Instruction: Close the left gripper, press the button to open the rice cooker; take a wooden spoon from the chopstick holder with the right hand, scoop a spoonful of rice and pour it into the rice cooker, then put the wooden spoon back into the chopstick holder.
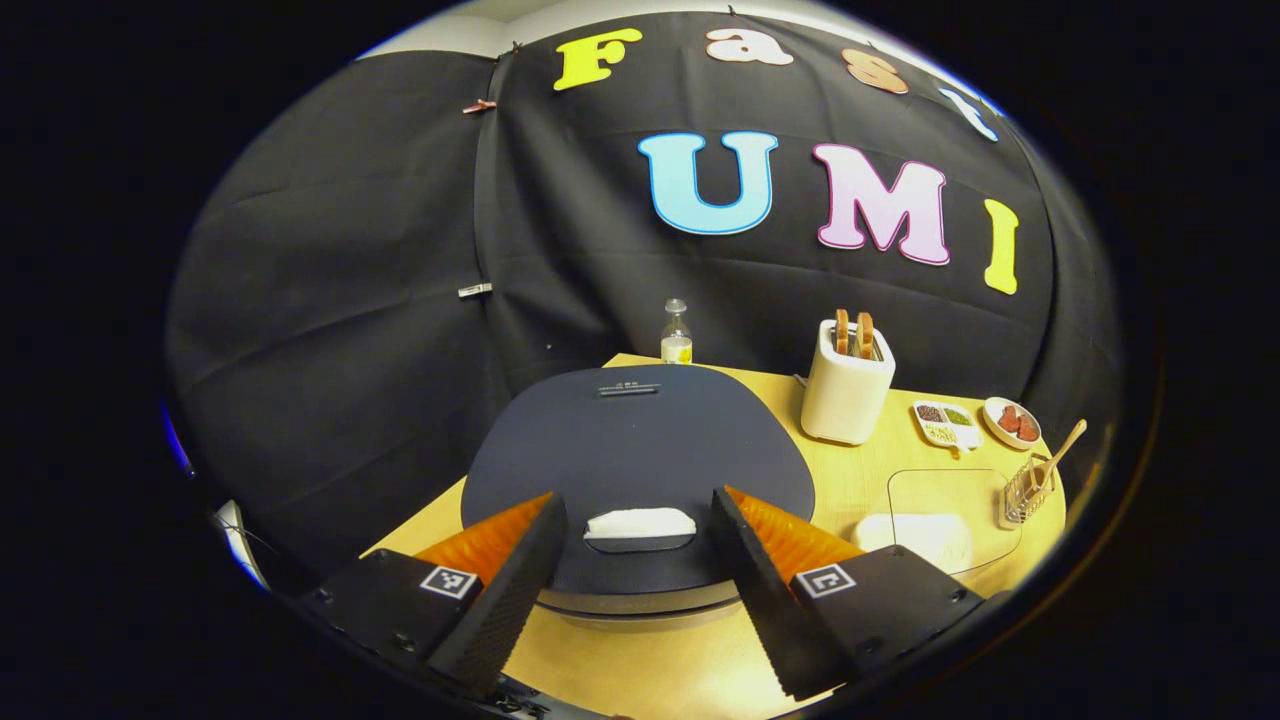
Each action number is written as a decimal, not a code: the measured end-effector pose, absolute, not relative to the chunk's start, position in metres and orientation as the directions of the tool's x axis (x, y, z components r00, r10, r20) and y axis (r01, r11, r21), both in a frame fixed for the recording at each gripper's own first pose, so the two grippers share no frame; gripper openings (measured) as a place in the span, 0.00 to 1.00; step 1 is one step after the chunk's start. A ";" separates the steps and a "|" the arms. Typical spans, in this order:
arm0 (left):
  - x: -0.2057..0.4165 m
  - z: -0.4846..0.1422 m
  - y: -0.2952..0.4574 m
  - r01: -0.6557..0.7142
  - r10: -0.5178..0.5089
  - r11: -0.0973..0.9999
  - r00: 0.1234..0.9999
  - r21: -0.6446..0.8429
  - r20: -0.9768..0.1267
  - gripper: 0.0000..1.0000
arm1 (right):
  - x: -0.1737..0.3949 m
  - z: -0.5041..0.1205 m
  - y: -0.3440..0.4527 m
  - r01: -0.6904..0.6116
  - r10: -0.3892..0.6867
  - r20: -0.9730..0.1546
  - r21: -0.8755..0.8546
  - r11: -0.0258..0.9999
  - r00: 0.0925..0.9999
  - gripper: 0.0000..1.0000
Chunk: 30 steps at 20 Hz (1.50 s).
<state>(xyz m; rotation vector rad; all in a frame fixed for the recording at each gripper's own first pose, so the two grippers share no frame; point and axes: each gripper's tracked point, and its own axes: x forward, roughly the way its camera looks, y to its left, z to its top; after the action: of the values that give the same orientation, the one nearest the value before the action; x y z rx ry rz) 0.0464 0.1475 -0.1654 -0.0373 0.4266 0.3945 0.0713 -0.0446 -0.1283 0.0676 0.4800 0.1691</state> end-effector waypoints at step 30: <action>-0.017 0.010 0.004 0.024 -0.023 0.997 1.000 -0.074 0.015 0.95 | -0.043 0.046 -0.016 -0.069 0.069 0.022 -0.016 0.997 0.997 0.98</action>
<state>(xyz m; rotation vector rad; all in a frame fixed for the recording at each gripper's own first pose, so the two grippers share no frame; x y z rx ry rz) -0.0171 0.0037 0.0104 -0.0740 -0.0145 -0.0240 -0.0430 -0.0159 0.0457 -0.0148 -0.0223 0.0693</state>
